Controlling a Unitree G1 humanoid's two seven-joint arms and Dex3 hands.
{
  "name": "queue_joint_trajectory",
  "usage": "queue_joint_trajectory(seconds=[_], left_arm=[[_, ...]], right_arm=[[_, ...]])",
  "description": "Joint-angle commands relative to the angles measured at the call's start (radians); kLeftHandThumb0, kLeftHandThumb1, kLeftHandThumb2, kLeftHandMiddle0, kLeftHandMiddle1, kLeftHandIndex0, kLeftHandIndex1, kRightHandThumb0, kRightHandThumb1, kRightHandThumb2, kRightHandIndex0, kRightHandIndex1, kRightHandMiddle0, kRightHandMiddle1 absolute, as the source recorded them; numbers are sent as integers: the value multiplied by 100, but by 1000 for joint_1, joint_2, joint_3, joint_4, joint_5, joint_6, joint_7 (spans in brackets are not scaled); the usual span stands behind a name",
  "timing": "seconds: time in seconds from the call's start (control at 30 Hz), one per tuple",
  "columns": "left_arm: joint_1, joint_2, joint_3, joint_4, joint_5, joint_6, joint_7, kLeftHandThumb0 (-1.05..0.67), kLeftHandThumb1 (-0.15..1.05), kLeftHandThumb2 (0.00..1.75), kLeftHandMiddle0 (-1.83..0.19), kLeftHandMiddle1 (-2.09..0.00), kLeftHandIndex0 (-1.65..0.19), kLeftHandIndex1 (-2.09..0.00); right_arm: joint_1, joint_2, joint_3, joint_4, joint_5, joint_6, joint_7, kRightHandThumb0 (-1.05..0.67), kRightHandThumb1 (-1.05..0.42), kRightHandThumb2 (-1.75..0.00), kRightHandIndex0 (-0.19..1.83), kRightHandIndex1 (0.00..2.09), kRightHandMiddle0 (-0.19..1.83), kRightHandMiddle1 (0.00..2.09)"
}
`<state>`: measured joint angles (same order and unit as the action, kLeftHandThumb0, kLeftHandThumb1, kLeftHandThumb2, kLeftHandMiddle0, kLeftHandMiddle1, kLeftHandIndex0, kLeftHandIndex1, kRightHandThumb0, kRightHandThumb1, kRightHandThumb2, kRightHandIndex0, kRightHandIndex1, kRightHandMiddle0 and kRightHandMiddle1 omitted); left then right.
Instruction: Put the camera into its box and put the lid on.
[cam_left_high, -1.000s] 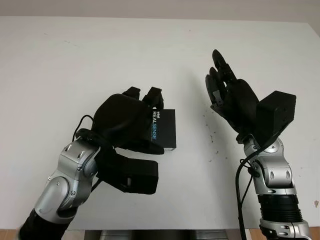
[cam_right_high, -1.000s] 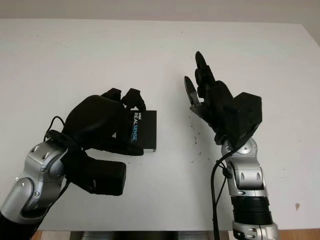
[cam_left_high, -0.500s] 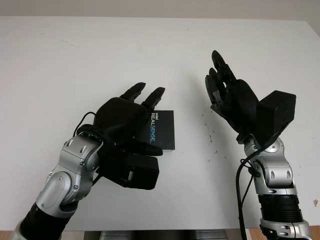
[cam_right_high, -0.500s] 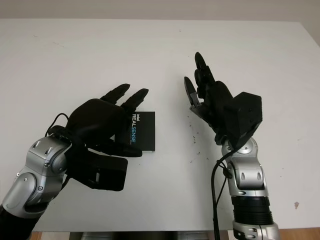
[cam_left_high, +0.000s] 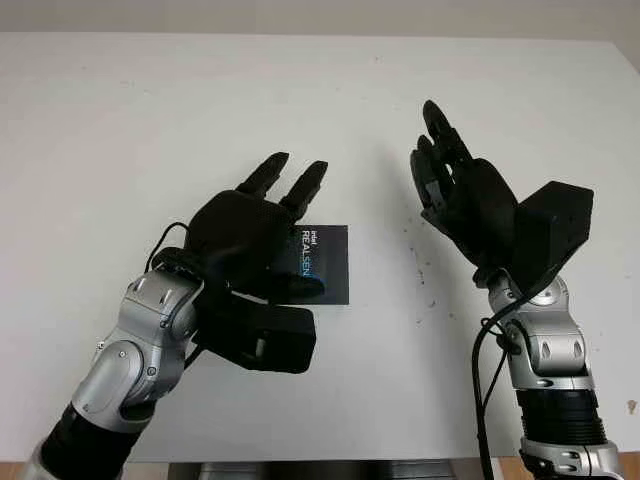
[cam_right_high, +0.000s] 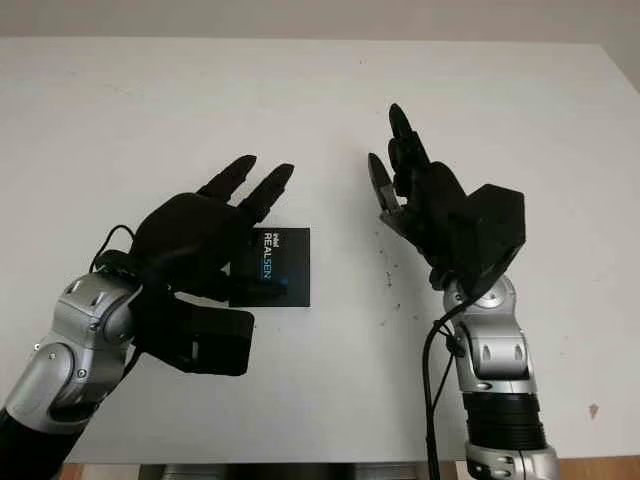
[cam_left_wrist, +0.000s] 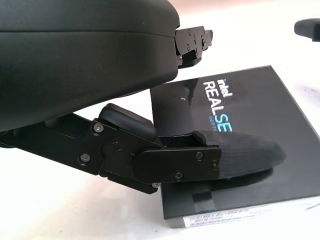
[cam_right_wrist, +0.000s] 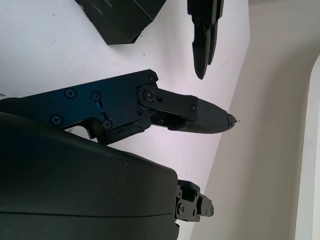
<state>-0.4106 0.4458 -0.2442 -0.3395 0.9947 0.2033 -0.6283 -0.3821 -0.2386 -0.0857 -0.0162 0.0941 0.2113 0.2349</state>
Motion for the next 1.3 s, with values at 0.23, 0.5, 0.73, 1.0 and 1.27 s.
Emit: queue_joint_trajectory(seconds=[0.23,0.5,0.73,1.0,1.27], left_arm=[[-262,21,29,227,-241,74,-164,-89,105,56,19,0,19,0],[-303,31,16,343,-320,99,-123,-85,105,58,19,0,19,0],[-185,44,39,202,-294,29,86,-81,105,51,19,0,19,0],[23,48,111,-85,-371,-53,169,-102,105,31,19,0,19,0],[124,16,167,-165,-391,-154,335,-92,105,61,19,0,19,0]], right_arm=[[7,-6,-1,-6,2,-4,3,-61,-105,-58,-12,5,-11,5],[18,-9,-2,-16,0,-11,2,-61,-105,-57,-12,6,-10,6],[26,-5,-2,-18,4,-14,4,-62,-105,-57,-11,6,-10,6],[33,-13,5,-18,-6,-14,11,-61,-105,-58,-13,5,-12,5],[28,-13,11,-8,-16,-11,14,-62,-105,-59,-13,5,-12,5]])
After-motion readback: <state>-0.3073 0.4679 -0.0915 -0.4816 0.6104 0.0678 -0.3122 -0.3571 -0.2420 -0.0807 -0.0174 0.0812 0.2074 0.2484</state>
